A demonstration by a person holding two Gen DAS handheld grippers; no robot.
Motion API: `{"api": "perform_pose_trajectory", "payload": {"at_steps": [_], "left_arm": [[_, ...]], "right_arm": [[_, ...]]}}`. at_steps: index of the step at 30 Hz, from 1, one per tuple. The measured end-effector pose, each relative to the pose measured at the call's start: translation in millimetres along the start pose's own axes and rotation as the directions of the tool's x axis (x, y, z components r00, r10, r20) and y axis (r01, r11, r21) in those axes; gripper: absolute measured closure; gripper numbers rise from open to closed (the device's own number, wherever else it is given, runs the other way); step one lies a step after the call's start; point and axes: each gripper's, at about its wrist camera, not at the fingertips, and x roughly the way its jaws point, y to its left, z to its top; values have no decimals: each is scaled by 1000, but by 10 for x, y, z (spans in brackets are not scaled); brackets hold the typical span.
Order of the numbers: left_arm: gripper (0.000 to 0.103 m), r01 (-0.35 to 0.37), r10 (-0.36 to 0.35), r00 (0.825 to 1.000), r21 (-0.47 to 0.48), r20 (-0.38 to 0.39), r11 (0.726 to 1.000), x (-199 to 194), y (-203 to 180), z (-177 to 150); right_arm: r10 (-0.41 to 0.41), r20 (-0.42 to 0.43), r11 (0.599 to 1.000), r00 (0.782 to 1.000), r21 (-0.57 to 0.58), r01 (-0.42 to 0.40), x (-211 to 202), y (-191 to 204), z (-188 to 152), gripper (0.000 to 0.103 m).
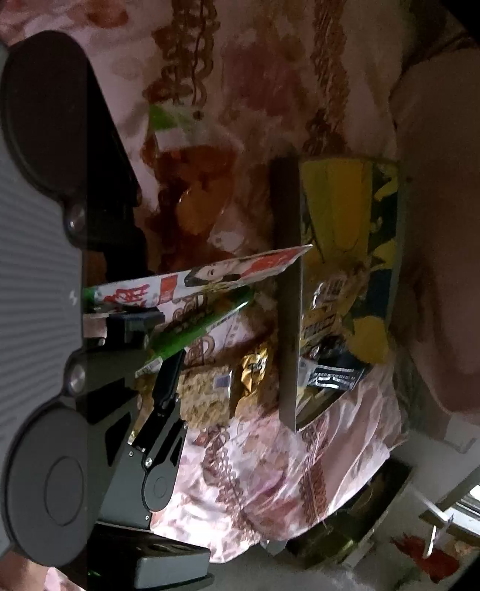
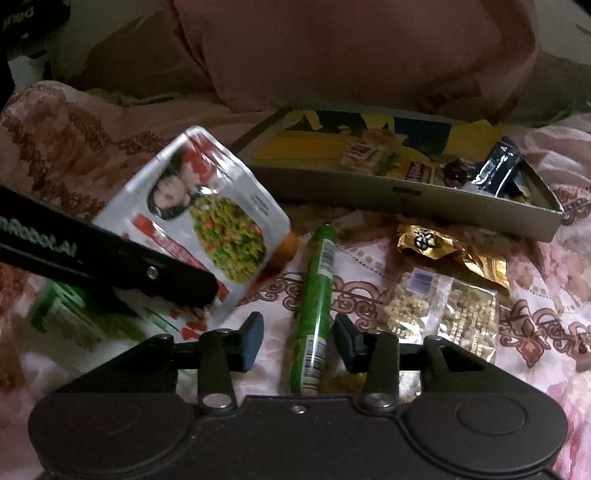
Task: Organize snacks
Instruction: 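Carry the pouch and green tube up over the yellow tin with both tools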
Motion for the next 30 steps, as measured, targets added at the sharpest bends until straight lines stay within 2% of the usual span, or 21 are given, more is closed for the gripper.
{"api": "perform_pose_trajectory", "payload": {"at_steps": [2,4,6,8,10,14,21,27,30], "left_arm": [[91,-20,21,1000,-17,7,1000,-13,-33,3],[92,-38,38,999,-33,8,999,-10,-76,11],[93,-53,53,999,-23,6,998,-3,-131,21],[93,-67,67,998,-15,5,998,-7,-176,39],[93,-83,83,997,-10,7,997,-30,-209,55],[93,-98,99,995,-17,22,995,-108,-238,92],[93,-113,115,990,-32,78,993,-269,-293,187],[93,-118,125,982,-60,139,991,-350,-309,405],[93,-128,139,975,-72,176,989,-345,-288,580]], "right_arm": [[-2,2,1000,1000,2,2,4,2,-3,59],[-9,6,1000,1000,-6,9,1,14,-12,67],[-33,7,999,999,-31,33,-3,43,-25,80],[-43,9,998,999,-36,44,-16,54,-22,82],[-62,15,996,998,-59,63,-38,82,-25,83],[-136,49,973,990,-180,142,-100,212,-56,85],[-241,169,888,956,-359,287,-223,377,-106,85],[-283,253,857,925,-366,362,-314,328,-51,85],[-300,289,868,909,-313,385,-353,224,32,85]]}}
